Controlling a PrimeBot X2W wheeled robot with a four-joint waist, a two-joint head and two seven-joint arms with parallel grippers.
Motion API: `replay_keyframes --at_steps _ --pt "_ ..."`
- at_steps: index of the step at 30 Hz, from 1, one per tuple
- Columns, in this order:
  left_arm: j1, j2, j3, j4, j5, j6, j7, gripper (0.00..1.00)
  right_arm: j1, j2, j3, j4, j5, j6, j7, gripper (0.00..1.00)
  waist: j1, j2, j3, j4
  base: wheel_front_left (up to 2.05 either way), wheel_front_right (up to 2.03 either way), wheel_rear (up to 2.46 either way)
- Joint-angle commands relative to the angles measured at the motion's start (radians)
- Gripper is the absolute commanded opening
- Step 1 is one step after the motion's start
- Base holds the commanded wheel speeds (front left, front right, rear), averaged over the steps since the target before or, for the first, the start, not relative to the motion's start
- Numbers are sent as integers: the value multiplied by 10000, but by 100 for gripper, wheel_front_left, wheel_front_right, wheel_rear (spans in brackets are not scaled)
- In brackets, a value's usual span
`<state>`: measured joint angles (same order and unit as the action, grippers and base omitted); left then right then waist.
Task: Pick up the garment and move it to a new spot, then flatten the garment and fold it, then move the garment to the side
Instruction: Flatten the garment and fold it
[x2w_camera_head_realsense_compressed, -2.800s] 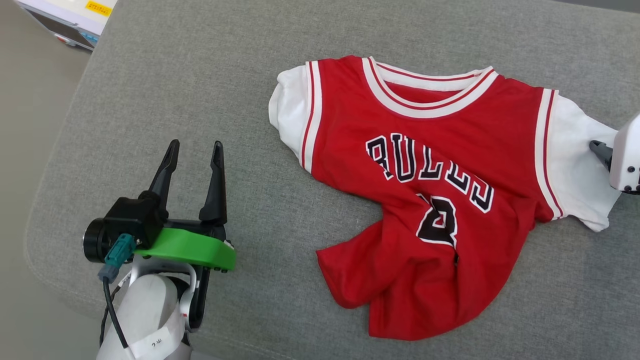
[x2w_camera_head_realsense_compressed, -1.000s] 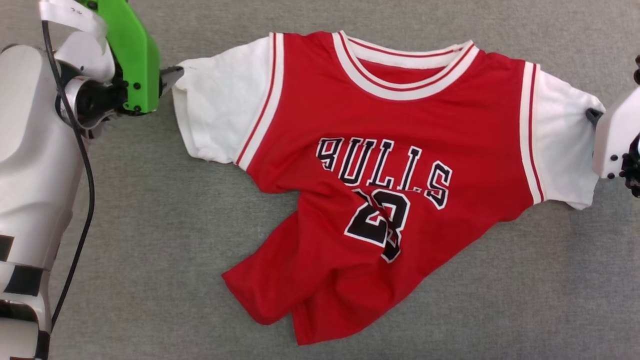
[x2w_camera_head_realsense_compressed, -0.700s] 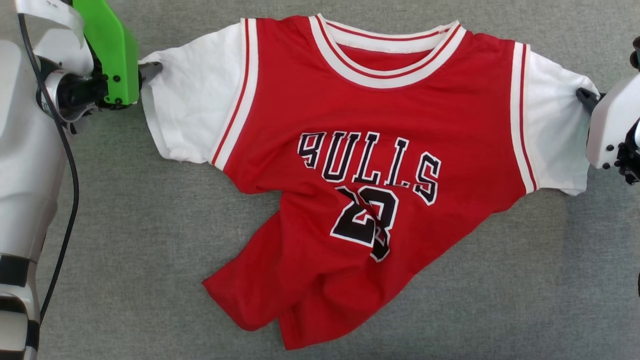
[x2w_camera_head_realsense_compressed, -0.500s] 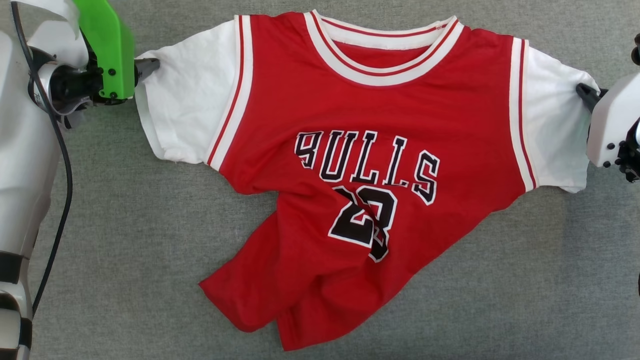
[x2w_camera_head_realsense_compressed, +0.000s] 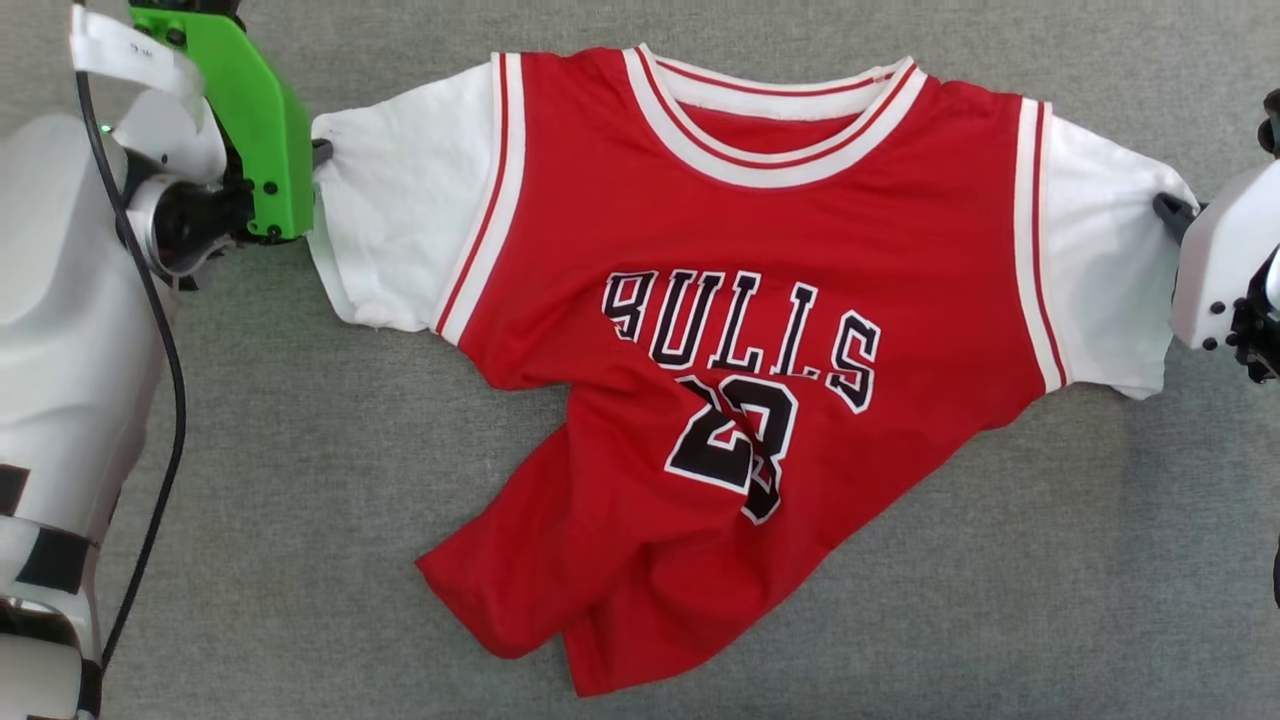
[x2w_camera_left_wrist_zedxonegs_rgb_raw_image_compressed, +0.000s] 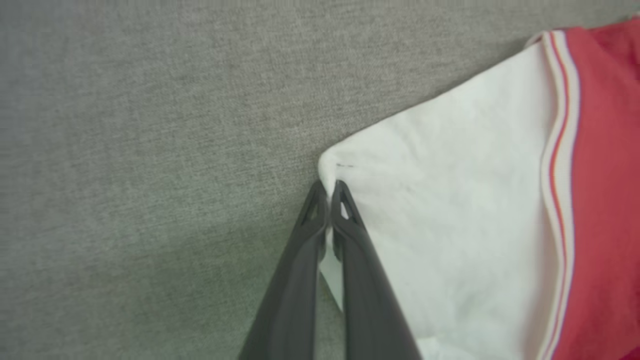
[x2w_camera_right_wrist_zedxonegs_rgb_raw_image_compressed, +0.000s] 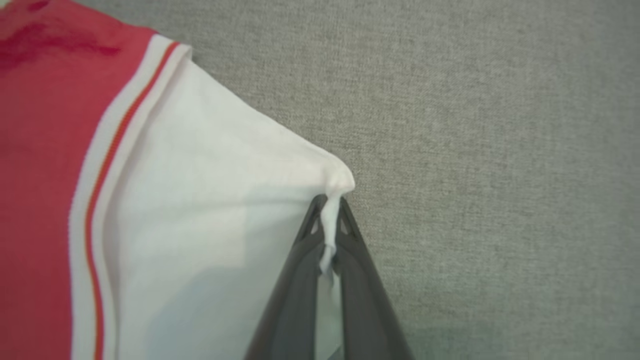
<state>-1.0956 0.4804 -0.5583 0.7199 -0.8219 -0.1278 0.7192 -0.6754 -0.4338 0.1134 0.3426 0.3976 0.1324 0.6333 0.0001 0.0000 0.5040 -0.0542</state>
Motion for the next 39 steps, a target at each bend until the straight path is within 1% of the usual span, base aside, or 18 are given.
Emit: replay_keyframes --at_steps 1,5,8,13,17,22,26,30,34,39 --pt "236 -57 -20 92 115 -28 -318 0 272 -56 8 146 -62 -17 -58 0 -1 0 -345 90 0 0 0" --pt "289 -29 -26 20 202 -28 -1299 0 322 -190 -57 240 -9 -17 -191 0 -1 0 -875 223 0 0 0" --pt "358 -39 194 61 -5 -28 -2021 0 361 -315 -147 251 99 -17 -309 0 -1 0 -1313 331 0 0 0" --pt "544 92 161 -21 -46 -28 -2922 0 390 -562 -247 82 194 -17 -606 0 -1 0 -2089 463 0 0 0" --pt "745 253 150 -336 -95 -28 -3585 0 520 -871 -316 -253 283 -17 -761 0 -1 0 -2761 582 0 0 0" --pt "972 515 375 -831 -169 -2 -4245 0 625 -1315 -421 -967 401 -17 -998 0 -1 0 -3331 715 0 0 0" --pt "1185 797 629 -1476 -184 211 -4662 0 686 -1511 -677 -1412 451 -17 -1153 0 -1 0 -3676 795 0 0 0" --pt "1518 1176 886 -2423 -124 539 -5051 0 750 -1570 -903 -1828 449 -17 -1344 0 -1 0 -3973 847 0 0 0" --pt "2165 1520 1146 -3435 -98 985 -5427 0 970 -1485 -1133 -2085 377 -17 -1715 0 -1 0 -4551 826 0 0 0" --pt "3067 1972 1427 -5062 -216 1616 -5378 0 1370 -1407 -1576 -2480 499 -17 -1723 0 -1 0 -5008 812 0 0 0"
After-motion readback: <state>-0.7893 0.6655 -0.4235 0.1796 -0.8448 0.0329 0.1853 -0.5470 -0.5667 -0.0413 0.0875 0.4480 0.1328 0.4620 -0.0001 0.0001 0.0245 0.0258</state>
